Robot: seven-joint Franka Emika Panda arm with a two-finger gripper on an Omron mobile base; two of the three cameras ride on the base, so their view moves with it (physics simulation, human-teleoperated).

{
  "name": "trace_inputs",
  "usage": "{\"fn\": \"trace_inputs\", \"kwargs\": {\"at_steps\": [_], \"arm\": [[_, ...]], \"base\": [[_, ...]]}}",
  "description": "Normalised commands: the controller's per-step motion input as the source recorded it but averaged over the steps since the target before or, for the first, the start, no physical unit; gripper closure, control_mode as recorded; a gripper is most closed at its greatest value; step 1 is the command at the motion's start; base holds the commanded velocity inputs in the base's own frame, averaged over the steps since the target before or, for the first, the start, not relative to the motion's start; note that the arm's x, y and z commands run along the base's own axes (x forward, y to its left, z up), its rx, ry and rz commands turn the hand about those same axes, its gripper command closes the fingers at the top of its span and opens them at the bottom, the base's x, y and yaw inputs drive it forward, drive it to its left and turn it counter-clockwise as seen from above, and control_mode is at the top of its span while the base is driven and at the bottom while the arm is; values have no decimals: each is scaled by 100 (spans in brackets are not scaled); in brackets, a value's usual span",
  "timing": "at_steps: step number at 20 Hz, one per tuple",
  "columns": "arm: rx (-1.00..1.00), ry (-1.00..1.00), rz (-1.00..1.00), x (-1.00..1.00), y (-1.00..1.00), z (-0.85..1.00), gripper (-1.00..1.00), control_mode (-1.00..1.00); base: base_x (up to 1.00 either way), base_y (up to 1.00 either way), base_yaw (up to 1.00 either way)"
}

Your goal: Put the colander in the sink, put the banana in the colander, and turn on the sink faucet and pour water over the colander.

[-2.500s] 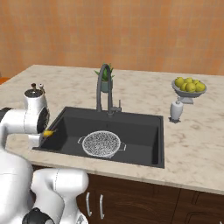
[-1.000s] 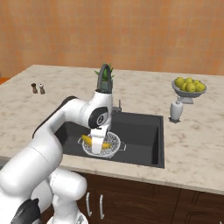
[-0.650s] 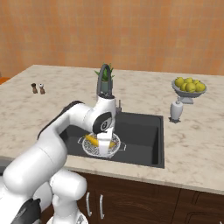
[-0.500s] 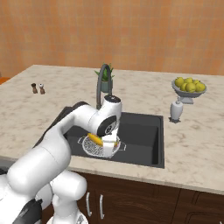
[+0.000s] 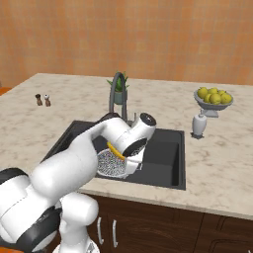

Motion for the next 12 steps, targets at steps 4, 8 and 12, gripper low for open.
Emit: {"fn": "trace_inputs", "kwargs": {"at_steps": [4,8,12], "arm": [[8,0,0,39,0,-16,100,-100],[6,-5,0,15,8,-31,100,-100],[1,-2,0,0,35,-20,100,-100]], "base": [[0,0,0],[0,0,0],[0,0,0]]}}
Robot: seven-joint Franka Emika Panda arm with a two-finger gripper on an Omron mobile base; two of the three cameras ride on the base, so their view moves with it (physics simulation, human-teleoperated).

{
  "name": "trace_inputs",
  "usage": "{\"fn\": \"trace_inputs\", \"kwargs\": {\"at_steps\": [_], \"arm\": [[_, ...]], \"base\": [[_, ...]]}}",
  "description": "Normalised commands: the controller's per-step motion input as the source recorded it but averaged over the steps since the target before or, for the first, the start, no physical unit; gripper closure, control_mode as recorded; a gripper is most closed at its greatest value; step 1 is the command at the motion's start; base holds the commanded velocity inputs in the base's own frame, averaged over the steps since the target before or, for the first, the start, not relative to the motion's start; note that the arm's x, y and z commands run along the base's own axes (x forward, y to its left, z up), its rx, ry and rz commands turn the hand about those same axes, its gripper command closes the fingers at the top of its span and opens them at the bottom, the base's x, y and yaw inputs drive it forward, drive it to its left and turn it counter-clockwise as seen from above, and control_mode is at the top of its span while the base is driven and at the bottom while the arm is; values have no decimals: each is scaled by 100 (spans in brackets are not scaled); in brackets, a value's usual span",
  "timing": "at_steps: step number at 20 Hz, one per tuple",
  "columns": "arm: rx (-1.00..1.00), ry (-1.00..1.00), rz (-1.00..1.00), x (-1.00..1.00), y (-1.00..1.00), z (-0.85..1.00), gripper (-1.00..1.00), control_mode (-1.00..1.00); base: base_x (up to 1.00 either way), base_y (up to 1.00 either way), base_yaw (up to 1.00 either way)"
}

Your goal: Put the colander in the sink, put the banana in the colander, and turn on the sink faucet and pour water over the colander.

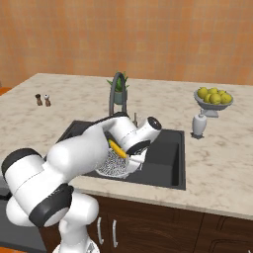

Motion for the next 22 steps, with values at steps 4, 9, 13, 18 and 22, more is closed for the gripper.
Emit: {"fn": "trace_inputs", "kwargs": {"at_steps": [4,9,13,18,22], "arm": [[0,0,0,9,51,-9,100,-100],[8,0,0,24,10,-26,100,-100],[23,0,0,34,-29,-36,100,-100],[24,0,0,42,-12,-26,100,-100],[15,0,0,51,0,-3,100,-100]], "base": [[0,0,0],[0,0,0],[0,0,0],[0,0,0],[0,0,0]]}}
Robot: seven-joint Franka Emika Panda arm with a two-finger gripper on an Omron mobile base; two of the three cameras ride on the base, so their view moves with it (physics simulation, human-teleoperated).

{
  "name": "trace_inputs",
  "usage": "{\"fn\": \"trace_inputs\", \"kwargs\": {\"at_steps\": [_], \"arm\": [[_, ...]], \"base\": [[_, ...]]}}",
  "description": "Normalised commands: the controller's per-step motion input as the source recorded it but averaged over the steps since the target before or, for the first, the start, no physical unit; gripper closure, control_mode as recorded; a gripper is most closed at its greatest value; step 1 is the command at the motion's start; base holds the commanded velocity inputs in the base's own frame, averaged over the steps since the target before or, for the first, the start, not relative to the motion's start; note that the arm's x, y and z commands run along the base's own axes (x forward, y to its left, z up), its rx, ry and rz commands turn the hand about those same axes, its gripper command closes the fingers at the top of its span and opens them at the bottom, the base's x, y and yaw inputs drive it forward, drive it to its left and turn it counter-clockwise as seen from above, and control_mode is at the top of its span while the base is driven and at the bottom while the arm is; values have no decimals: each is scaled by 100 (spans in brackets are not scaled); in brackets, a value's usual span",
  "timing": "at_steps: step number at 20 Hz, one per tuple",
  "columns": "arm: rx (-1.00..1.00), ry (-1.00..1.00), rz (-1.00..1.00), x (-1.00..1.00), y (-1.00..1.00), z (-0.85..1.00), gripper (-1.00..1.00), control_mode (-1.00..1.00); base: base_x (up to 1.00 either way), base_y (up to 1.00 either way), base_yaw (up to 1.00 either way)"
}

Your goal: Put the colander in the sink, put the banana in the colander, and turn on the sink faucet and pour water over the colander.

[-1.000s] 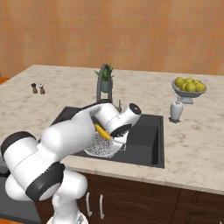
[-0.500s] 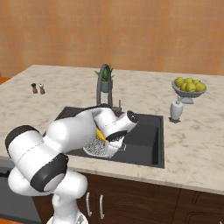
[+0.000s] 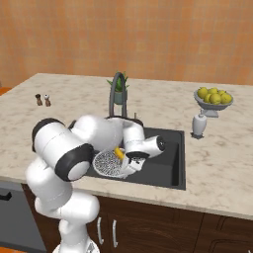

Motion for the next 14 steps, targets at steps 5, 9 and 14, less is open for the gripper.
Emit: {"fn": "trace_inputs", "kwargs": {"at_steps": [5,9,14], "arm": [[6,1,0,56,0,-16,100,-100],[0,7,0,48,11,-42,100,-100],[0,5,0,32,11,-56,100,-100]], "base": [[0,0,0],[0,0,0],[0,0,0]]}}
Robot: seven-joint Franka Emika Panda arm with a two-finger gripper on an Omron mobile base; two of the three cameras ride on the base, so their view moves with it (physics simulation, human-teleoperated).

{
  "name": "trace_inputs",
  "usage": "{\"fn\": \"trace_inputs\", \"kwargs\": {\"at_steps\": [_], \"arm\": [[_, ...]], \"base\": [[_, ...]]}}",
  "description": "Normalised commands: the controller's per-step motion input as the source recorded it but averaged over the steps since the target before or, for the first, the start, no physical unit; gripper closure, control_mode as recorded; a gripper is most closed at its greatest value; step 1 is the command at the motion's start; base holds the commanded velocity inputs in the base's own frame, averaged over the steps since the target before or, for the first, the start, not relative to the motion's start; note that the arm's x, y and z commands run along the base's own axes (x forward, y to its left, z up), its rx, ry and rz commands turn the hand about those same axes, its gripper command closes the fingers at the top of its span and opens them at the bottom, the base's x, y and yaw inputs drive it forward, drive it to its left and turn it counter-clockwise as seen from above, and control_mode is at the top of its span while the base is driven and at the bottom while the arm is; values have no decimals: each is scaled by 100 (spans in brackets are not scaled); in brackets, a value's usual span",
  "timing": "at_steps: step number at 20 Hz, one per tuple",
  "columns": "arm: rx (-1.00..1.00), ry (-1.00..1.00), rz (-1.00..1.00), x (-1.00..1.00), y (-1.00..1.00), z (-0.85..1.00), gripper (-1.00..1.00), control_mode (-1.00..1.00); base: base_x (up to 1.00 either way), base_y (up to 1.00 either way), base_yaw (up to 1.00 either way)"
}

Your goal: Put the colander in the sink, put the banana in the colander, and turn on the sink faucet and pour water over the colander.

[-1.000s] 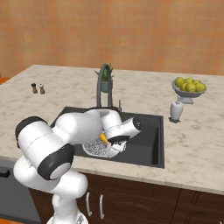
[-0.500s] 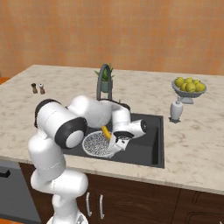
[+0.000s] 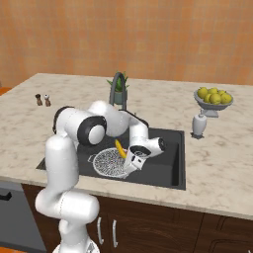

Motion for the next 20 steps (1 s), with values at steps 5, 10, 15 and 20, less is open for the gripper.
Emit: {"fn": "trace_inputs", "kwargs": {"at_steps": [5,10,15,20], "arm": [[0,0,0,32,0,-42,100,-100],[0,3,0,43,10,-38,100,-100],[0,1,0,12,18,-31,100,-100],[0,-5,0,-3,10,-3,-100,-100]], "base": [[0,0,0],[0,0,0],[0,0,0],[0,0,0]]}}
